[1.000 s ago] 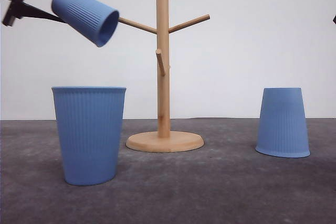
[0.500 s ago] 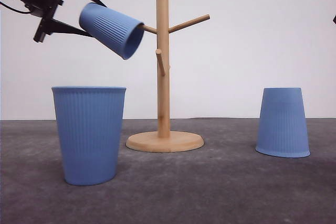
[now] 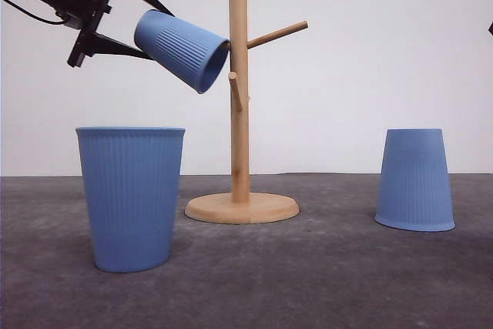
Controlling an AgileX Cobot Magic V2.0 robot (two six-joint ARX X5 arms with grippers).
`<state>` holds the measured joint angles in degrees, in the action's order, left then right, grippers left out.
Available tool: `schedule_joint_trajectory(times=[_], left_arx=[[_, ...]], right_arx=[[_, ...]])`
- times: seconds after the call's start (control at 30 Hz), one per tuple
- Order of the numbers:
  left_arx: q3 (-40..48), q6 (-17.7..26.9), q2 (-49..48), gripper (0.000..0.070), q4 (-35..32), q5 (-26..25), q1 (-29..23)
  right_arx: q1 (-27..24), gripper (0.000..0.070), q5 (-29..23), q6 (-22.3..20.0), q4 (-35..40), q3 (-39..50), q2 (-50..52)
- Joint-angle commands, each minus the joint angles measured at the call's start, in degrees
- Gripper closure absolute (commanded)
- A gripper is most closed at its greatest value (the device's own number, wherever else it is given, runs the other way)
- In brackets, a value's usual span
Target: Place three cups
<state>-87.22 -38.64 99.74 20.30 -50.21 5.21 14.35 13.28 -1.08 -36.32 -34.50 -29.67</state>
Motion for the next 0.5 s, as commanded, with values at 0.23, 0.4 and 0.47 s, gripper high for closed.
schedule_joint_trajectory(times=[0.23, 0.4, 0.47], left_arx=[[-1.4, 0.7, 1.1, 0.0221, -0.6, 0.8, 0.4], [-1.4, 0.9, 1.1, 0.0175, -0.6, 0.8, 0.3], [-1.4, 1.2, 1.1, 0.0136, -0.6, 0.7, 0.3]], right_arx=[[0.2, 0.0253, -0.2, 0.5, 0.8, -0.8, -0.2], [0.2, 0.0253, -0.2, 0.5, 0.8, -0.8, -0.2], [0.2, 0.0253, -0.2, 0.5, 0.8, -0.8, -0.2]])
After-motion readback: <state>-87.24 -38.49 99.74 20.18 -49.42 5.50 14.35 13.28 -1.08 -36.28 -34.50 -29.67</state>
